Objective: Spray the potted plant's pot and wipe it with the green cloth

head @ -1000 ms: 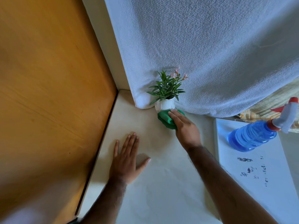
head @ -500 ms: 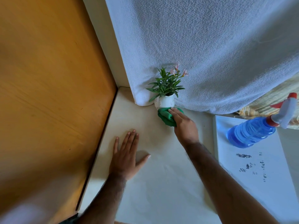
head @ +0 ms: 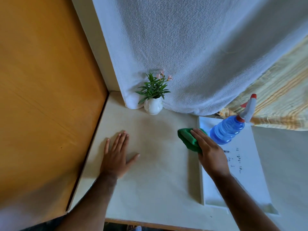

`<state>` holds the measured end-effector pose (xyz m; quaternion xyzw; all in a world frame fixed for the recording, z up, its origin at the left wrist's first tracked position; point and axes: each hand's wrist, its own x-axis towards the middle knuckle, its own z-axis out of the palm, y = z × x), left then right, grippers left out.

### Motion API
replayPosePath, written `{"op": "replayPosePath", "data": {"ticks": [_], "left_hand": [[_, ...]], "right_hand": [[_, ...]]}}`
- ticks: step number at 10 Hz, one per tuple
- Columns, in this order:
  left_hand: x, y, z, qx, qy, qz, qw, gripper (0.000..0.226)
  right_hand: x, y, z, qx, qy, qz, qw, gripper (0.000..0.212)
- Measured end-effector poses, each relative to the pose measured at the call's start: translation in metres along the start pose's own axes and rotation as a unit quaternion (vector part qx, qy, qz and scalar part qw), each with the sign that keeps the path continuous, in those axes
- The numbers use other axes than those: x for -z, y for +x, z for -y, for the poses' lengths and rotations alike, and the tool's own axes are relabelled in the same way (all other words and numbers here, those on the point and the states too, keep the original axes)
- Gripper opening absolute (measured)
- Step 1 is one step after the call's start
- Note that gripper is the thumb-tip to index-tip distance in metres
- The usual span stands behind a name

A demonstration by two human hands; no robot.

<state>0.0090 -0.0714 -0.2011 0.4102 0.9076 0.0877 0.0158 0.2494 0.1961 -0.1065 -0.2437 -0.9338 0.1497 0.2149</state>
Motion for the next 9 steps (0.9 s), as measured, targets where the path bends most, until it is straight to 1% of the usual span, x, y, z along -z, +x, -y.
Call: {"op": "replayPosePath", "data": {"ticks": [2, 3, 5, 6, 7, 8, 9], "left_hand": [[-0.004, 0.0, -0.001, -0.018, -0.003, -0.036, 0.999, 0.092], [-0.005, 0.0, -0.003, -0.025, 0.003, -0.045, 0.999, 0.091], [-0.007, 0.0, -0.002, -0.025, 0.006, -0.044, 0.999, 0.094], [-0.008, 0.0, -0.002, -0.025, 0.004, -0.03, 0.999, 0.094], [-0.005, 0.0, -0.007, -0.012, 0.008, 0.008, 1.0, 0.099], [0.009, 0.004, -0.008, -0.004, 0.004, 0.084, 0.996, 0.122], [0.024, 0.015, -0.015, 0.009, -0.004, 0.109, 0.994, 0.133]], "right_hand": [[0.024, -0.072, -0.055, -0.067, -0.083, 0.004, 0.994, 0.07], [0.021, -0.093, -0.07, -0.083, -0.094, 0.037, 0.991, 0.072], [0.012, -0.108, -0.072, -0.069, -0.099, 0.135, 0.983, 0.08], [0.016, -0.116, -0.075, -0.057, -0.101, 0.182, 0.977, 0.087], [0.016, -0.115, -0.073, -0.059, -0.111, 0.205, 0.971, 0.089], [0.022, -0.11, -0.062, -0.058, -0.135, 0.179, 0.973, 0.1], [0.033, -0.087, -0.041, -0.007, -0.119, 0.11, 0.987, 0.097]]}}
